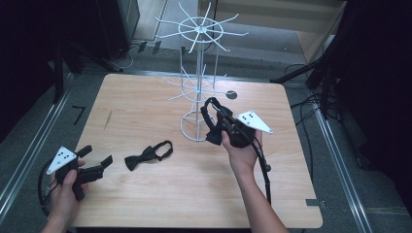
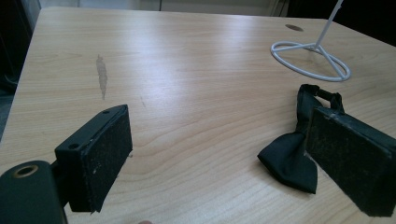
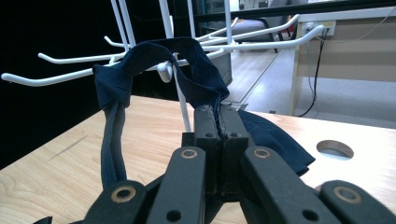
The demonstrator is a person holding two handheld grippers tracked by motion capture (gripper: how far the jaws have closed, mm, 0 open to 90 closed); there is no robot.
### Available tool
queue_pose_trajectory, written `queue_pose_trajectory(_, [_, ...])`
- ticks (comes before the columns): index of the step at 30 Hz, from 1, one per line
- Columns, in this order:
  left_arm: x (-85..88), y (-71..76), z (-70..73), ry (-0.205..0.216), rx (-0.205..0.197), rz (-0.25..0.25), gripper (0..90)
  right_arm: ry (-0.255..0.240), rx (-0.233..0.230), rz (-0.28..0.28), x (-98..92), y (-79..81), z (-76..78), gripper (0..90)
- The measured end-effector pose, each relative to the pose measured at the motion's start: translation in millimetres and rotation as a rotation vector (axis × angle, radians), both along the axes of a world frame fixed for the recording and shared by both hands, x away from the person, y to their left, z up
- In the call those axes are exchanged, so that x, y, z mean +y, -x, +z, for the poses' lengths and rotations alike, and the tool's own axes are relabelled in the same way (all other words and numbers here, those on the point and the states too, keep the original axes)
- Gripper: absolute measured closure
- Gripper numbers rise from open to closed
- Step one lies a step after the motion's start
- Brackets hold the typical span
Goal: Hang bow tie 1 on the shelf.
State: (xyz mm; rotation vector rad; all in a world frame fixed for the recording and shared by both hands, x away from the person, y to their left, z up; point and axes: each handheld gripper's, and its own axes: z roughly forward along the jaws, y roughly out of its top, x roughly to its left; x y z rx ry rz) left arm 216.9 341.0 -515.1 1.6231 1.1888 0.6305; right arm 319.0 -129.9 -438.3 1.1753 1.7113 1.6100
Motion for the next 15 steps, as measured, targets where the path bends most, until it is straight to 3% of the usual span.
queue_pose_trajectory(6, [-0.1, 8.5, 0.2, -0.018, 0.001, -0.003, 8.2, 0.002, 0.004, 0.014, 7.2, -5.5, -2.4, 89.8])
queue_pose_trajectory(15, [3.0, 11.3, -1.0, -0.003, 0.004, 0.015, 8.2, -0.005, 0.023, 0.037, 10.4, -11.7, -7.2, 88.3])
